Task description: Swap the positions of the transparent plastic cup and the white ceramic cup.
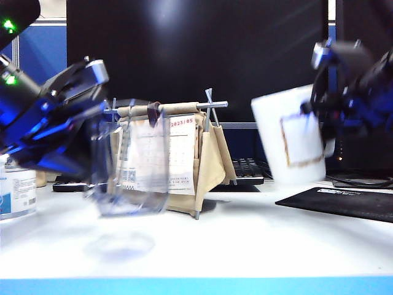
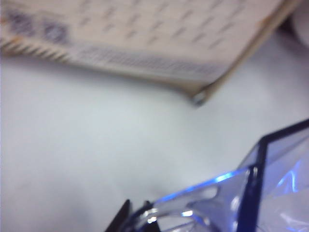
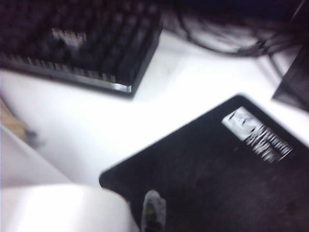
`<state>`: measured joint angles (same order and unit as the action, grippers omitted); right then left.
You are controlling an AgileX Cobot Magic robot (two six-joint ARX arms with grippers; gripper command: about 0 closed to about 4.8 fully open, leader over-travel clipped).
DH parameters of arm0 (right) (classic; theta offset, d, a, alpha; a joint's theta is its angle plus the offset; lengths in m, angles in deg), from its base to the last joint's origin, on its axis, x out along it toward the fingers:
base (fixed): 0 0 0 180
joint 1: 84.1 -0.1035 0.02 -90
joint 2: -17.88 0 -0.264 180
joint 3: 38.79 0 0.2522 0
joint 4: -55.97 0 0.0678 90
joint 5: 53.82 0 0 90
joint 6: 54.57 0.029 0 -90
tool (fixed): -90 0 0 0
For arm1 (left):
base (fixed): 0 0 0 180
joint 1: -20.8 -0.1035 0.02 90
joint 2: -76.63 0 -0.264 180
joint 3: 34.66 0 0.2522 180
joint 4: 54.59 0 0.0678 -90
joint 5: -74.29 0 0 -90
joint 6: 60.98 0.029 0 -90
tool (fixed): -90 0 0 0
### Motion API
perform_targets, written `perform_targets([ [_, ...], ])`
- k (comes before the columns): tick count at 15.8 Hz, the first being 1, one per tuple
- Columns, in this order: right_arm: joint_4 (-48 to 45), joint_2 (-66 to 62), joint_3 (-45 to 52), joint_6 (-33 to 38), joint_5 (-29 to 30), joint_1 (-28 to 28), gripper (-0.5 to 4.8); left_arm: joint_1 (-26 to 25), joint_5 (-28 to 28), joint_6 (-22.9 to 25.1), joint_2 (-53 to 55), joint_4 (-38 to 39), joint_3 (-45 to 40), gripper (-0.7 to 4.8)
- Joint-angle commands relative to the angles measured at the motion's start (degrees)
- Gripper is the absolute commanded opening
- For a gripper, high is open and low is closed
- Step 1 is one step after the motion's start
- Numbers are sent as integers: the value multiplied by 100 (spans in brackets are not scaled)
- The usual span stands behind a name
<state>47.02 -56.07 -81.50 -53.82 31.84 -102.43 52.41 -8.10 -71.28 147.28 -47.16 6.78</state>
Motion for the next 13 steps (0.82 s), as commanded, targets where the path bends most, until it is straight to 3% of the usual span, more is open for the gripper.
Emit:
perform_targets([
  [1,313,533,-166,48,-31,-2,-6,35,527,-367,-24,-678,31,-6],
  [8,1137,1274,-433,48,-168,-2,-6,636,398,-173,358,-715,535,-6],
  [13,1794,1698,-962,50,-181,0,-6,876,575,-11,1620,-782,1733,-6],
])
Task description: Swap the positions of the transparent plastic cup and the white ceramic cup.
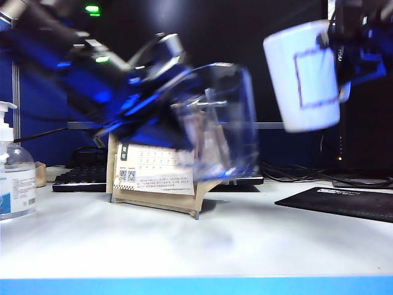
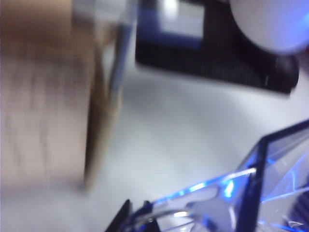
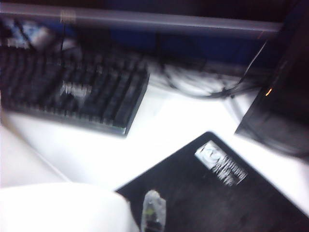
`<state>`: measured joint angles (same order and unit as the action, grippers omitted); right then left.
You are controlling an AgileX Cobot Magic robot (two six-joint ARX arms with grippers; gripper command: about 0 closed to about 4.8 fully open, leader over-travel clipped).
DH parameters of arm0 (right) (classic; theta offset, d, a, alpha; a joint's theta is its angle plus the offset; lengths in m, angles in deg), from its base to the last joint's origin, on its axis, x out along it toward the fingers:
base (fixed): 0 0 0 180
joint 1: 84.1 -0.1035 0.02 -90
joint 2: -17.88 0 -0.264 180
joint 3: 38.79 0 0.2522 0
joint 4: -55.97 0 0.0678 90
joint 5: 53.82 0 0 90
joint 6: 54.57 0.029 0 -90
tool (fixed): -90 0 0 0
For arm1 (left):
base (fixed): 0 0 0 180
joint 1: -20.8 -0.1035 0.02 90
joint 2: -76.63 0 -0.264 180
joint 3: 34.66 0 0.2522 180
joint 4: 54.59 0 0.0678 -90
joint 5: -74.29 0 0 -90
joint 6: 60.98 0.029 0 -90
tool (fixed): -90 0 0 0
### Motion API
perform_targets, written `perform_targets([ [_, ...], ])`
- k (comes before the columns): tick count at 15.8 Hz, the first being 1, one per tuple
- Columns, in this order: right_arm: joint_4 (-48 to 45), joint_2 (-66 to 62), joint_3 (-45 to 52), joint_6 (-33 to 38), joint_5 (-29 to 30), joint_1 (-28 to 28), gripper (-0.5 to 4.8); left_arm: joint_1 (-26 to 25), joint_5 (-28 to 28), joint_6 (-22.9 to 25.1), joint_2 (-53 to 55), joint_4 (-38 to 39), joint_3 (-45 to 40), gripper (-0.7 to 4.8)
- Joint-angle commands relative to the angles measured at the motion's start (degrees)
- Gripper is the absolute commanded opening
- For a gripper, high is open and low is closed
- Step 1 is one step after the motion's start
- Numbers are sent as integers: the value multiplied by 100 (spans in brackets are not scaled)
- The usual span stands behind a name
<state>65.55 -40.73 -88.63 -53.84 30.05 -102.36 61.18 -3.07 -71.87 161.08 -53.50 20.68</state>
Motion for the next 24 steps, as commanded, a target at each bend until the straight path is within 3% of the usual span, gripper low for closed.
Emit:
perform_targets([
  [1,2,234,-358,55,4,-7,-6,0,190,94,380,-162,501,-6],
  [7,308,295,-964,50,2,-7,-6,439,317,232,1325,-216,1250,-6],
  [13,442,323,-1213,-76,-28,-7,-6,501,328,302,1908,-247,1871,-6],
  [24,568,452,-1397,-79,103,328,-6,1276,-55,385,2339,-280,2114,-6],
])
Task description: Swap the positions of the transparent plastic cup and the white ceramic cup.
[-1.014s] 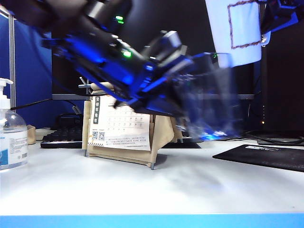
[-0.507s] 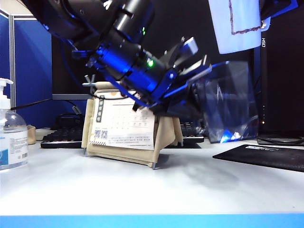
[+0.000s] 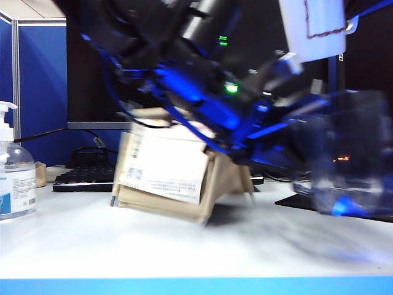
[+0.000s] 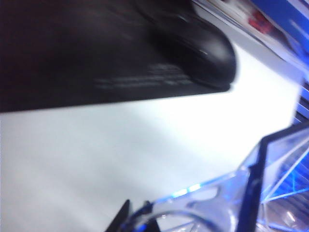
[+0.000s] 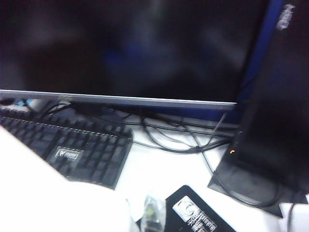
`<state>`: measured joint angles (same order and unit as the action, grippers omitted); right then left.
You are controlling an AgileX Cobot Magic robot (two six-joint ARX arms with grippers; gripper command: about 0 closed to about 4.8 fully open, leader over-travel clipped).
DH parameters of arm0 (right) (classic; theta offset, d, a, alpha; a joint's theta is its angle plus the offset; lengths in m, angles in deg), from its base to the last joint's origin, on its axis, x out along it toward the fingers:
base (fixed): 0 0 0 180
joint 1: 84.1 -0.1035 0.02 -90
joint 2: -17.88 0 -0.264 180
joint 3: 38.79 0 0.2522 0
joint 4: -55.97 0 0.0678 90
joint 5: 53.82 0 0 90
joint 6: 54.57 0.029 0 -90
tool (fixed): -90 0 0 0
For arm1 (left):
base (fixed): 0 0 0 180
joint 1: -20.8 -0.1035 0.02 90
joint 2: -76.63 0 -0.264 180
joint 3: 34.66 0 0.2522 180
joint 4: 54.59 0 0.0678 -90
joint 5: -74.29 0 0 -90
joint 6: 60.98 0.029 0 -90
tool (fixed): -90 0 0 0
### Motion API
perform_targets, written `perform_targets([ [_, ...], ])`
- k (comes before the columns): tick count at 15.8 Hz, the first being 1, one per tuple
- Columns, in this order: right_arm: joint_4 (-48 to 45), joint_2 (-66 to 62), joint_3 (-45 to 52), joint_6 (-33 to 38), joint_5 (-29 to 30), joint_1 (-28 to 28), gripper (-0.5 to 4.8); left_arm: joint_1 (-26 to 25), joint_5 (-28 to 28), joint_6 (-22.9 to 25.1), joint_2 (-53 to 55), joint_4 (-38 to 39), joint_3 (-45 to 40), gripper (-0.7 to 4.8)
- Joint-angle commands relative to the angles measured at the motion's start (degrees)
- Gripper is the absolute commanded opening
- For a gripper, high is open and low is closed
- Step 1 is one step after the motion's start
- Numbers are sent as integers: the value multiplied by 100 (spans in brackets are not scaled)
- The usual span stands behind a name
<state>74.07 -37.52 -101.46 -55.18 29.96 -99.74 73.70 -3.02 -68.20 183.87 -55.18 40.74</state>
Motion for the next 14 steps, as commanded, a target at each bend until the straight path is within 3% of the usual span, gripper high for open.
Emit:
perform_targets([
  [1,-273,160,-114,55,116,109,-6,17,-131,55,83,-109,125,-6],
  [5,-116,212,-122,55,188,232,-6,-133,-332,387,92,-212,131,-6],
  [14,-118,212,-129,57,188,232,-6,-269,-341,658,247,-452,190,-6],
])
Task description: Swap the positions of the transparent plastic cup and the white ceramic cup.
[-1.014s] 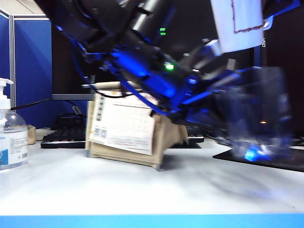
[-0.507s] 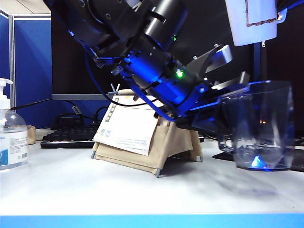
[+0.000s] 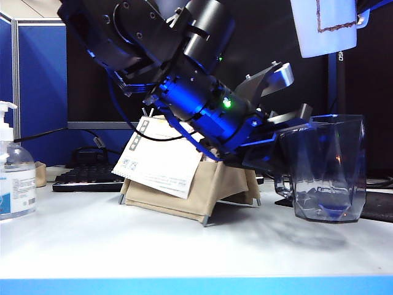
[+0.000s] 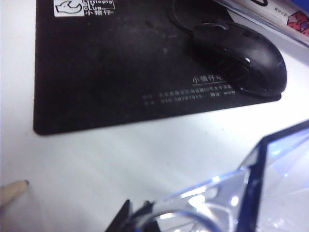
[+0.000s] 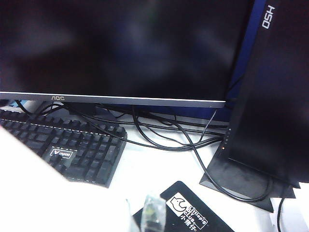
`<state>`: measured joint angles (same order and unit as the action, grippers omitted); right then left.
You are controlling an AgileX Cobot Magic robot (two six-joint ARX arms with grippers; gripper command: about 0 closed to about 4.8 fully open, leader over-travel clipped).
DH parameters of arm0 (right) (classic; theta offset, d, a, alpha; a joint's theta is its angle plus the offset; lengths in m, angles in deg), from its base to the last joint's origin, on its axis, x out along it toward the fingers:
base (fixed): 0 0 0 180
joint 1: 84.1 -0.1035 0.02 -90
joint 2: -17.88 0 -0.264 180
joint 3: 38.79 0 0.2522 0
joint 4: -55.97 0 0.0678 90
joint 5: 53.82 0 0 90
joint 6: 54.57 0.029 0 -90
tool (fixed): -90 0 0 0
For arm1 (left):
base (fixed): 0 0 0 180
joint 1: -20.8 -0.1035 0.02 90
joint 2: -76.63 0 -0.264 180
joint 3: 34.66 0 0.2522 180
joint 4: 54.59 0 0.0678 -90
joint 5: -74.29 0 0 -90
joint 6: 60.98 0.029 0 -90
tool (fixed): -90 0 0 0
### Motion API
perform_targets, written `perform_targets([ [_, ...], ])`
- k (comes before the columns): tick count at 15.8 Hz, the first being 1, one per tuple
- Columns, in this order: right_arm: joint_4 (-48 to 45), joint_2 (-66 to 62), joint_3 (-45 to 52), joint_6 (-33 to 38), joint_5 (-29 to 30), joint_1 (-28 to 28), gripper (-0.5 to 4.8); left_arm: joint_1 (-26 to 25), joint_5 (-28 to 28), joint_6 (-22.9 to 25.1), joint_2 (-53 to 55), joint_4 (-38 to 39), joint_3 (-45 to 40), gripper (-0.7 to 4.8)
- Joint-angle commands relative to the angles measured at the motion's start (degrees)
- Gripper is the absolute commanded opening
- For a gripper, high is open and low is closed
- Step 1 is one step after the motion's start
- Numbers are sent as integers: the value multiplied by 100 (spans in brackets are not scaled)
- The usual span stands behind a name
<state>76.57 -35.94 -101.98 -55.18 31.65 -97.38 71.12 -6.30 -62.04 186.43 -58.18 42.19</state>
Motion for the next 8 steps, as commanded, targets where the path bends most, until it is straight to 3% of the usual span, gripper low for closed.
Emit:
perform_targets([
  [1,-367,55,-76,57,22,-4,-6,-13,111,44,11,-151,46,-5],
  [4,-367,55,-76,55,24,-4,-6,-13,136,44,37,-164,46,36],
  [8,-369,57,-79,57,59,-4,-6,-13,133,31,37,-164,46,36],
])
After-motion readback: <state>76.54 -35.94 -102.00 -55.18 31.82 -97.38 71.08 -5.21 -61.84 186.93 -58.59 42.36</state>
